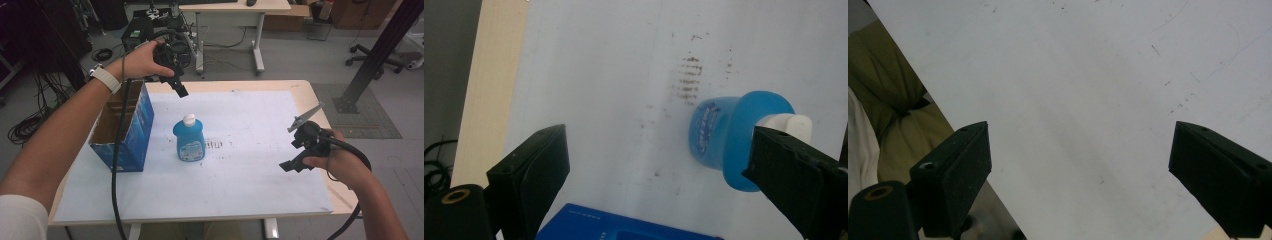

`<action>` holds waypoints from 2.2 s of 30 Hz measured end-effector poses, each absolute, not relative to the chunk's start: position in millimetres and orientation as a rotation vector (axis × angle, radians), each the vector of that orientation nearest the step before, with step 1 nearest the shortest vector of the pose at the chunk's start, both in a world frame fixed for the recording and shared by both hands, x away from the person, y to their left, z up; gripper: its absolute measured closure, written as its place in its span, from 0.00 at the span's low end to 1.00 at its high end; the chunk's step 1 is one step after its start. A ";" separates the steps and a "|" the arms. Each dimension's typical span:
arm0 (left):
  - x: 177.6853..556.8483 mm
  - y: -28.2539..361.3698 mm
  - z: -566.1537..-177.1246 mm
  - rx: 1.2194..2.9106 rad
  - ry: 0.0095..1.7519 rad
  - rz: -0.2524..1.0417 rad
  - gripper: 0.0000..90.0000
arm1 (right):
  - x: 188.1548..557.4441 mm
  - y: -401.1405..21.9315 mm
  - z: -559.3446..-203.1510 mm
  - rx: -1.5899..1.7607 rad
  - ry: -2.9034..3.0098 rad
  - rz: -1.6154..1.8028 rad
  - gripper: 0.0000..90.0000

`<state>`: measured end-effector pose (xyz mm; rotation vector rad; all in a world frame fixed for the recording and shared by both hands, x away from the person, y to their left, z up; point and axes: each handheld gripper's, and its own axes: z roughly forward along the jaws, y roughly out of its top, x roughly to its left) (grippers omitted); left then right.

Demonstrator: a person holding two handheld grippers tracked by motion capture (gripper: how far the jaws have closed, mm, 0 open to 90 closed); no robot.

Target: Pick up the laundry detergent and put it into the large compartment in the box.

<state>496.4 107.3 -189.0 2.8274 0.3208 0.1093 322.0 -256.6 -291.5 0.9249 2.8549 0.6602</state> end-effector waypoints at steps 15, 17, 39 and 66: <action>487.0 106.1 -174.0 2.786 0.338 0.102 0.11 | 325.1 -257.9 -292.9 0.910 2.859 0.666 0.11; 486.6 107.0 -172.5 2.789 0.343 0.107 0.11 | 324.3 -257.6 -291.9 0.908 2.859 0.672 0.11; 466.1 104.3 -160.3 2.797 0.330 0.100 0.11 | 325.4 -253.8 -294.9 0.903 2.868 0.661 0.11; 445.5 99.9 -158.5 2.758 0.339 0.055 0.07 | 321.7 -258.2 -296.4 0.913 2.858 0.660 0.11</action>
